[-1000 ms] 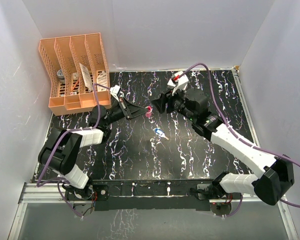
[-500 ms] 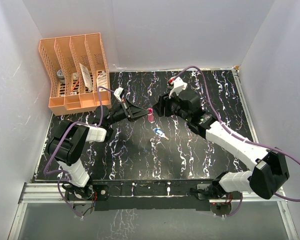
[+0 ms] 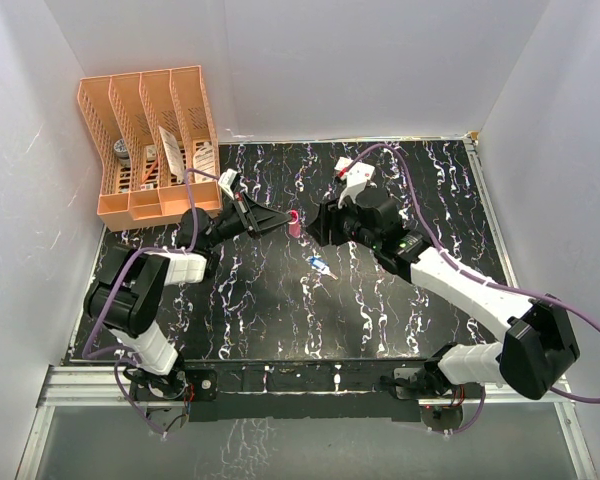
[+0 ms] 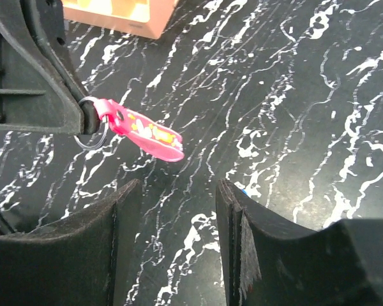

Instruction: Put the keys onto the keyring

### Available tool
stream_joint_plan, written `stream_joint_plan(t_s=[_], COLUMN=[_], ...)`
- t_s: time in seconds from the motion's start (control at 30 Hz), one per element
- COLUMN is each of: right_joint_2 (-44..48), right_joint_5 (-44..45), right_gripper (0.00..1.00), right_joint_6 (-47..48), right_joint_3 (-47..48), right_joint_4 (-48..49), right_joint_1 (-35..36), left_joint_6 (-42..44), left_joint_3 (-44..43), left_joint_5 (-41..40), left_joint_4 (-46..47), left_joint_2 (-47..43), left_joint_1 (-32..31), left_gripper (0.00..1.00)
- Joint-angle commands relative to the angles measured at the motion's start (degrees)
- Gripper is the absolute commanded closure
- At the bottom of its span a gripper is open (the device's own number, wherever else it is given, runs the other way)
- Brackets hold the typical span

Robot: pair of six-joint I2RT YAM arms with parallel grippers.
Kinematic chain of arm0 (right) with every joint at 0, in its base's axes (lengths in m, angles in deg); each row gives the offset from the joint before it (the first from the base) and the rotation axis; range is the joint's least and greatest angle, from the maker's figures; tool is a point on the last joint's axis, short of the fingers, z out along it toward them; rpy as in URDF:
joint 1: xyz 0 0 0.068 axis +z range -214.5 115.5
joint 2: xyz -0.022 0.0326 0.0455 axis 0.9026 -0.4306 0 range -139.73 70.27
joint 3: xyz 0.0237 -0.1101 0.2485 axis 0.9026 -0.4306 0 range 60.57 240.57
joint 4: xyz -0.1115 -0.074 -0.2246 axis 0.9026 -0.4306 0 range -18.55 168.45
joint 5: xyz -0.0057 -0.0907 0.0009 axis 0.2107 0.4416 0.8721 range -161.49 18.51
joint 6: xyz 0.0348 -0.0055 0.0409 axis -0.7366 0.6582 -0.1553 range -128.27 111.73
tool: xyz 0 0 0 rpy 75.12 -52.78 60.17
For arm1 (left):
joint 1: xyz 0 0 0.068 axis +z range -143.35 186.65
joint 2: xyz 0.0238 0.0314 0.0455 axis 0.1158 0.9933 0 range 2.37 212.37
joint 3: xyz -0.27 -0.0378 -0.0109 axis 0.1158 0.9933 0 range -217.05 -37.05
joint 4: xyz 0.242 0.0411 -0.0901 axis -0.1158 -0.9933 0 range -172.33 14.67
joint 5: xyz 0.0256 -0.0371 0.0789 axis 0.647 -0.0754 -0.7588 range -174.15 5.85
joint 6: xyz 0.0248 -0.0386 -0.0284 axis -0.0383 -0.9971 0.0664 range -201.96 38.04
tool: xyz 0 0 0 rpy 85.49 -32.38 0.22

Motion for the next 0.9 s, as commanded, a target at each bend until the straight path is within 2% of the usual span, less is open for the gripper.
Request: stream_joint_plan(t_s=[0.0,0.3,0.87], right_joint_2=[3.4,3.1,-0.1], right_joint_5=[-5.1,-10.8,-14.3], right_gripper=[0.54,0.6,0.64], right_joint_6=[-3.9,-13.0,-18.5], right_joint_3=[-0.8,-2.9,-2.4], right_joint_4=[7.5,18.1,23.5], right_joint_1=[-0.3,-0.5,-0.9], left_joint_6=[1.3,5.8,0.1], left_joint_3=[-0.9,0.3,-0.4], left_joint_5=[0.1,-0.9,0.9], left_joint_4=[1.1,-5.8,4.8], left_joint_2=[-4.8,-8.0,-4.0], left_joint_1=[0.2,0.2,0.2], left_gripper=[1.0,1.0,1.0])
